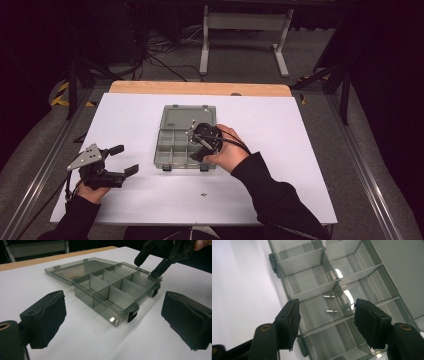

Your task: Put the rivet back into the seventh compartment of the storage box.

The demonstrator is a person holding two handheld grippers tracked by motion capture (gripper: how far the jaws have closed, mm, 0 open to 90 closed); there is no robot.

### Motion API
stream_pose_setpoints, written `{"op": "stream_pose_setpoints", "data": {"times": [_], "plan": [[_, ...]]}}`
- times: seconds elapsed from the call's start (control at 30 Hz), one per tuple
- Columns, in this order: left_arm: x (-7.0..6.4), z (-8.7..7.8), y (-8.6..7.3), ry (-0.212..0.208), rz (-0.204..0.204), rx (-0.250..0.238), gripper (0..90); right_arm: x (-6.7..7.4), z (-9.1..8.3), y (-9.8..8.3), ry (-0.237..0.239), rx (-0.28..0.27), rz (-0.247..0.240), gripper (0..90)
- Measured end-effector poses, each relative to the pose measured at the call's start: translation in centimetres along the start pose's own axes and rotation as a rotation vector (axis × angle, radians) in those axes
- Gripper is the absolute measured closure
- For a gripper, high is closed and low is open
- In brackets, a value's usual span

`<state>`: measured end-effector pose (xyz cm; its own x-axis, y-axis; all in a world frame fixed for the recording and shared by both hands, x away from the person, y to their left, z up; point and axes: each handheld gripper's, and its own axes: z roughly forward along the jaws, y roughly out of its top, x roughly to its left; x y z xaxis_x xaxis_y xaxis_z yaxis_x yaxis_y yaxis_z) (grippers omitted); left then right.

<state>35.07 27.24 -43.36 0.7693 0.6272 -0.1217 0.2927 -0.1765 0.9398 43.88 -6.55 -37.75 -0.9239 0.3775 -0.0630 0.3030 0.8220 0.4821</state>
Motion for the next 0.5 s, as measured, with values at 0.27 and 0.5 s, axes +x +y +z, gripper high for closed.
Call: {"op": "stream_pose_setpoints", "data": {"times": [0.27, 0.5], "plan": [[0.0, 0.0, 0.0, -0.002, 0.005, 0.006, 6.4, 1.3, -1.3, -0.6, 0.004, -0.004, -0.021, 34.5], [0.0, 0.0, 0.0, 0.001, 0.003, -0.002, 6.4, 2.4, -2.0, -1.1, 0.015, -0.004, -0.040, 33.5]]}}
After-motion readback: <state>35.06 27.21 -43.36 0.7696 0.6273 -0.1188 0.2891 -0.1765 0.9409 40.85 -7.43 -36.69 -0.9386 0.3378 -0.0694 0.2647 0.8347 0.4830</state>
